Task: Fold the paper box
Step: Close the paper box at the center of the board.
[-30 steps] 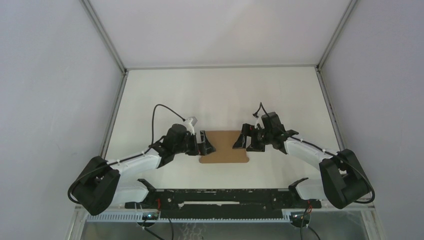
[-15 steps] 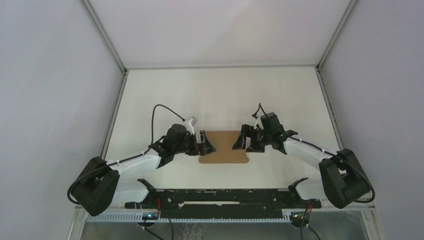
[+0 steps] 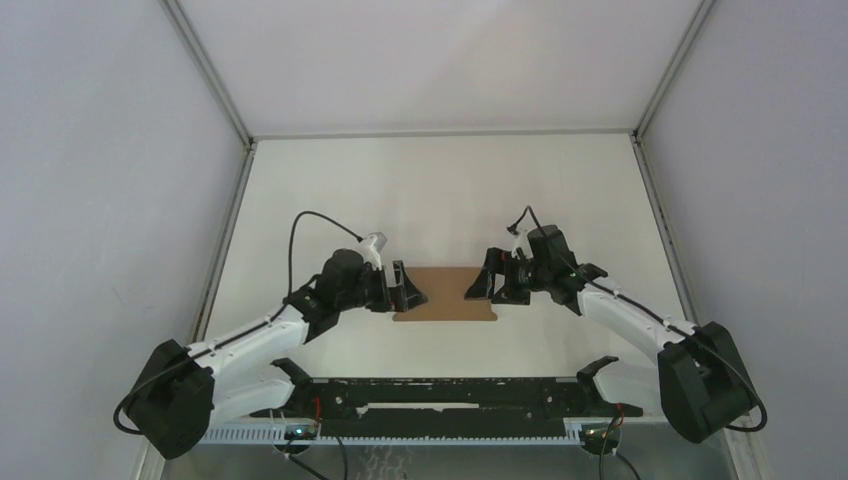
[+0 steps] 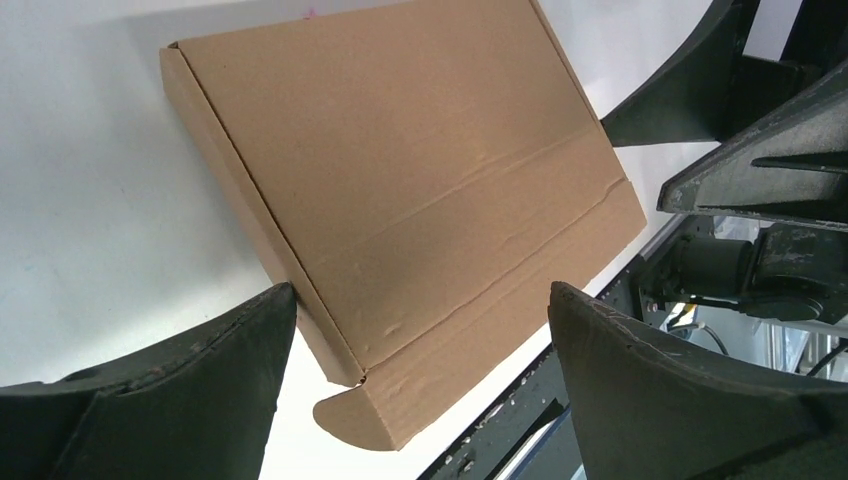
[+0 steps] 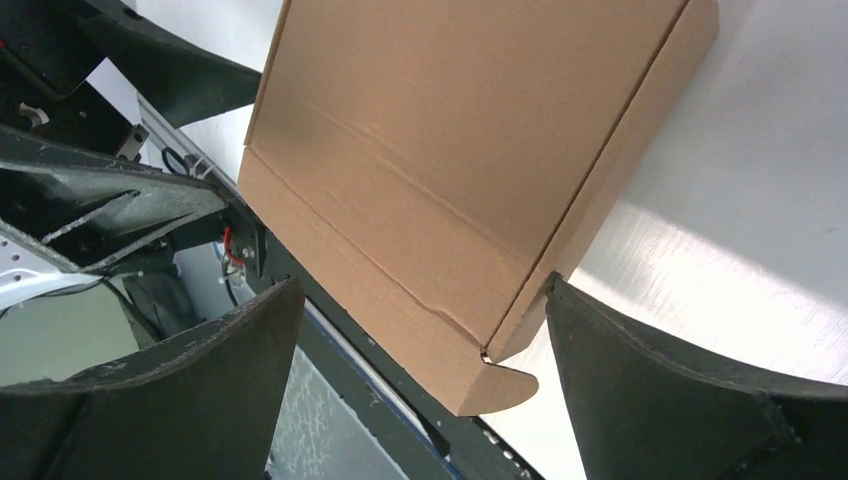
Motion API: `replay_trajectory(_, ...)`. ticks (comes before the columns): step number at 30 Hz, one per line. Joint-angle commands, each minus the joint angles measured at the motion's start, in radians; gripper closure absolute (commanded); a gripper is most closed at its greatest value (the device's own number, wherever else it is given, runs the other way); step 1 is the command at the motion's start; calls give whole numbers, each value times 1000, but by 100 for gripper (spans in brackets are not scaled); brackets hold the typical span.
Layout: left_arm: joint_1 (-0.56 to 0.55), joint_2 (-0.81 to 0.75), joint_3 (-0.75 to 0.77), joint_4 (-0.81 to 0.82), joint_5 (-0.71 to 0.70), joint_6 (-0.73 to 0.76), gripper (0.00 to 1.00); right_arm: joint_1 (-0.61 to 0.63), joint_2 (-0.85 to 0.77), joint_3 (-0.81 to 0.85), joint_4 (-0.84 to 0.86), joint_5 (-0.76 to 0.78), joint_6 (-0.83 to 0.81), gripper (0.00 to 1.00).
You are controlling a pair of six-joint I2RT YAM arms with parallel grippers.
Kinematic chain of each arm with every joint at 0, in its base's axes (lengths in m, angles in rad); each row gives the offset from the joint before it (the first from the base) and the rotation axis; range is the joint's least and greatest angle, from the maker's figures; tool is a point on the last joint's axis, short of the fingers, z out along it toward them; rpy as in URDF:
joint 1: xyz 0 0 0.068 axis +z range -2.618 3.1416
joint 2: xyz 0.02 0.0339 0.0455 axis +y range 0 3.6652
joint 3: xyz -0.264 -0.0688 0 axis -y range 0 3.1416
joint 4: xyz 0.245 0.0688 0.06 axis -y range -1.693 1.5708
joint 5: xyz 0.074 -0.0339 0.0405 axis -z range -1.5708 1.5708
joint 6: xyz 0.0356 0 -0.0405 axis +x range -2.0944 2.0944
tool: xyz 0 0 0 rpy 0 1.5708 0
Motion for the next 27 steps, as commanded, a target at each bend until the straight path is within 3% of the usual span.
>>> replay_trajectory(1, -10, -56, 41, 3, 44, -22, 0, 18, -55, 42, 4, -63, 27, 0)
replay_trajectory(27, -12, -193, 225, -269, 83, -55, 0, 22, -166, 104, -59, -145, 127, 0)
